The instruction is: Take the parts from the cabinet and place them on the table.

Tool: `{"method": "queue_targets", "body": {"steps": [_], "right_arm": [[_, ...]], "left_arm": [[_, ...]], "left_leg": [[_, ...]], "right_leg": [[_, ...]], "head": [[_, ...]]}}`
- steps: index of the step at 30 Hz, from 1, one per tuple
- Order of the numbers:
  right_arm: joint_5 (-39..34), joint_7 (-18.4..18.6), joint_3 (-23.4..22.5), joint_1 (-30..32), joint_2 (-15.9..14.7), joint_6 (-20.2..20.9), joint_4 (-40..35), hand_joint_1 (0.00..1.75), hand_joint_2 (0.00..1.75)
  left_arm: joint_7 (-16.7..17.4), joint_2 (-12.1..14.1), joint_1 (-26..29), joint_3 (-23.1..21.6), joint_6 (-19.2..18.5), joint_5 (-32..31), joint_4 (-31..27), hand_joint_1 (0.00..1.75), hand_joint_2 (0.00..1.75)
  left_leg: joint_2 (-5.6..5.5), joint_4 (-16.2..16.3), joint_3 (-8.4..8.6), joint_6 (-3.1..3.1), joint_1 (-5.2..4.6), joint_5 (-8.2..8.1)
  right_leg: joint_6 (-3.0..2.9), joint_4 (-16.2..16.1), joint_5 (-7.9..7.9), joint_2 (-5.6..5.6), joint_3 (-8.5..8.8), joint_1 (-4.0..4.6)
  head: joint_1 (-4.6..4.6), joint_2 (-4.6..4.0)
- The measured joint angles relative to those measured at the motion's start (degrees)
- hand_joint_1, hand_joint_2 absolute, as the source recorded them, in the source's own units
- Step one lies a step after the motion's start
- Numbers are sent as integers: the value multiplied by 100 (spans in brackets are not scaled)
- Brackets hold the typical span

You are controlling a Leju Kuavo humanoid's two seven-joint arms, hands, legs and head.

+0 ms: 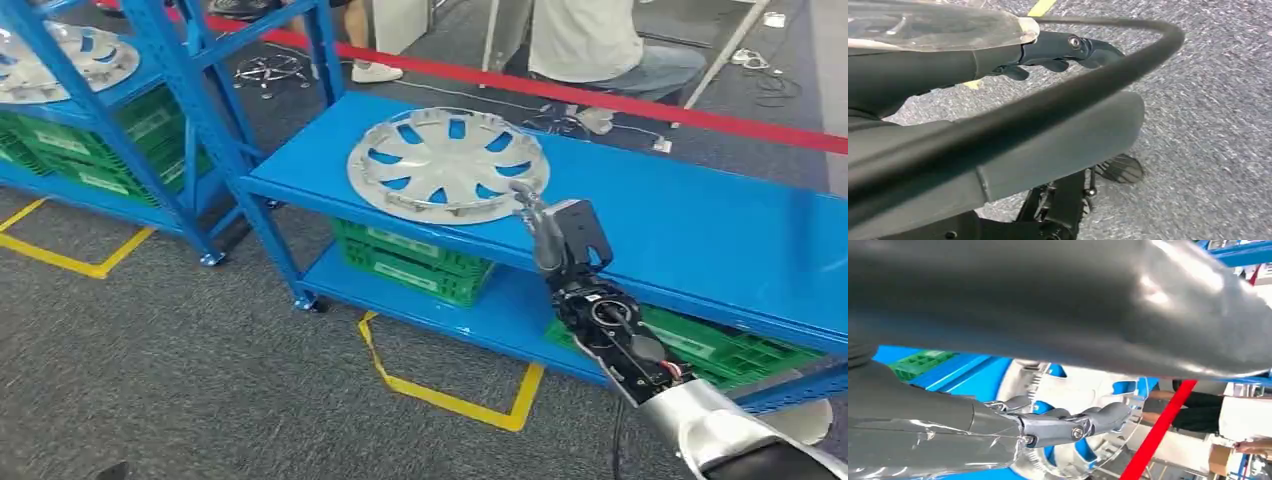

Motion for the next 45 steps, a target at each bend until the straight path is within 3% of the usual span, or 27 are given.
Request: {"method": "queue_targets", "body": {"steps": [2, 4, 9, 11, 12, 14, 15, 16, 18, 20, 22, 24, 25, 26, 28, 30, 32, 33, 35, 37, 38, 39, 41, 42, 43, 44, 45], "right_arm": [[-7, 2, -24, 1, 0, -11, 0, 0, 0], [-37, 2, -35, 9, 0, -42, 0, 0, 0], [-70, 15, -59, 74, 0, -77, -15, 0, 0], [-83, 20, -85, 108, -2, -116, -35, 0, 0], [-83, 28, -103, 126, -2, -118, -68, 0, 0], [-94, 30, -129, 139, -43, -118, -94, 0, 0], [-101, 37, -138, 145, -63, -118, -98, 0, 0], [-101, 46, -138, 182, -66, -116, -109, 0, 0], [-114, 59, -149, 286, -107, -116, -114, 0, 0], [-142, 70, -160, 338, -118, -116, -122, 0, 0], [-142, 70, -188, 328, -138, -116, -157, 0, 0], [-164, 77, -201, 322, -153, -96, -160, 0, 0], [-184, 81, -201, 335, -153, -65, -177, 0, 0], [-206, 79, -199, 330, -153, -44, -179, 0, 0], [-243, 63, -199, 291, -153, -4, -203, 0, 0], [-278, 41, -199, 224, -153, 6, -203, 0, 0], [-280, 42, -186, 233, -153, 28, -201, 0, 0], [-284, 42, -177, 240, -153, 42, -201, 0, 0], [-295, 35, -162, 234, -153, 55, -201, 0, 0], [-306, 26, -151, 222, -153, 63, -201, 0, 0], [-317, 22, -149, 213, -153, 66, -199, 0, 0], [-324, 20, -144, 206, -153, 72, -199, 0, 0], [-341, 9, -131, 198, -151, 81, -199, 0, 0], [-341, 7, -125, 186, -151, 81, -199, 0, 0], [-343, 9, -122, 179, -151, 87, -199, 0, 175], [-350, 0, -118, 171, -151, 96, -197, 0, 175], [-352, 0, -114, 150, -151, 109, -190, 0, 175]], "left_arm": [[0, 0, 8, 0, -9, 0, 0, 0, 0], [0, 2, 10, 0, -29, -9, 0, 0, 0], [0, 24, 8, -4, -81, -55, 0, 0, 0], [0, 53, 13, -7, -105, -85, 2, 0, 0], [0, 77, 15, -9, -109, -87, 2, 0, 0], [0, 66, 19, -13, -123, -96, 2, 0, 0], [0, 70, 6, -18, -123, -103, 2, 0, 0], [0, 70, -2, -22, -123, -103, 2, 0, 0], [0, 70, -7, -46, -123, -100, 2, 0, 0], [0, 63, 8, -52, -120, -92, 2, 0, 0], [0, 57, 11, -52, -118, -85, 2, 0, 0], [0, 61, -3, -55, -112, -83, 2, 0, 0], [0, 61, 2, -55, -103, -83, 2, 0, 0], [0, 57, 10, -57, -92, -74, 2, 0, 0], [0, 46, 4, -61, -81, -63, 2, 0, 0], [0, 46, -18, -63, -75, -50, 0, 0, 0], [0, 48, -19, -63, -70, -39, 0, 0, 0], [0, 48, -11, -63, -70, -28, 0, 0, 0], [0, 48, 7, -68, -66, -6, 2, 0, 0], [0, 61, 6, -68, -55, 5, 2, 0, 0], [0, 61, 3, -68, -55, 18, 2, 0, 0], [0, 61, -8, -68, -53, 20, 2, 0, 0], [0, 57, -3, -68, -48, 31, 0, 0, 0], [0, 55, 0, -68, -35, 35, 2, 0, 0], [0, 59, 10, -68, -18, 37, 2, 0, 0], [0, 61, 11, -68, -11, 40, 2, 0, 0], [0, 63, 6, -68, -7, 55, 2, 0, 0]], "left_leg": [[-3, 1, 3, 27, -19, -13], [-3, 26, 0, 87, -81, -36], [1, 62, -2, 184, -147, -94], [-8, 23, -5, 238, -140, -109], [-36, -7, 83, 282, -119, -107], [-29, -57, 181, 321, -115, -111], [-37, -56, 186, 330, -124, -116], [-53, -55, 187, 333, -145, -119], [-111, -50, 195, 338, -178, -134], [-166, -42, 230, 303, -180, -157], [-197, -37, 277, 248, -173, -193], [-220, -33, 254, 160, -153, -190], [-215, -41, 251, 101, -143, -195], [-216, 30, 272, 58, -139, -165], [-170, 152, 234, 22, -105, -223], [-124, 798, -126, -13, -107, -508], [-121, 1720, -721, -62, -108, -813], [-120, 1889, -896, -67, -107, -825], [-115, 1449, -840, -32, -102, -463], [-79, 395, -411, -36, -100, 168], [-14, 4, -310, -24, -103, 296], [0, 18, -314, 47, -141, 33], [-42, -19, -279, 132, -127, 143], [-46, -17, -233, 173, -136, 102], [-65, -21, -142, 232, -127, 126], [-64, -28, -77, 273, -143, 74], [-67, -26, -35, 299, -160, 45]], "right_leg": [[-5, -27, 15, -1, 17, -9], [68, -92, 49, -1, 43, -30], [593, -178, 46, -15, 112, -132], [711, -123, 124, -3, 212, -138], [728, -81, 88, -8, 243, -160], [631, 343, -244, 169, 20, -157], [583, 814, -474, 231, -230, -133], [578, 1306, -674, 263, -504, -117], [569, 1772, -771, 278, -812, -98], [493, 1230, -373, 280, -643, -91], [439, 181, 204, 310, -224, -92], [424, 91, -65, 323, -234, -12], [384, 87, 103, 321, -169, 16], [330, 75, 99, 312, -222, 20], [248, 28, 119, 297, -41, 9], [196, 24, 117, 284, -11, 17], [163, 24, 82, 279, 2, 39], [162, 24, 62, 279, 16, 39], [180, 24, 2, 283, 80, 32], [226, 24, -83, 273, 185, 19], [265, 29, -135, 257, 207, 38], [290, 20, -160, 267, 200, 54], [384, 57, -152, 261, 274, 66], [400, 22, -176, 263, 306, 66], [429, 75, -239, 259, 272, 43], [442, 341, -296, 279, 185, 36], [451, 779, -438, 279, -39, 34]], "head": [[76, 0], [133, 0], [131, 0], [107, 0], [122, 0], [175, 0], [219, 0], [245, 0], [247, 0], [282, 0], [335, 0], [325, 0], [319, 0], [295, 0], [280, 0], [208, 0], [122, 0], [96, 0], [37, 0], [-24, 0], [-61, 0], [-98, 0], [-59, 0], [-37, 0], [-2, 0], [39, 0], [77, 0]]}}
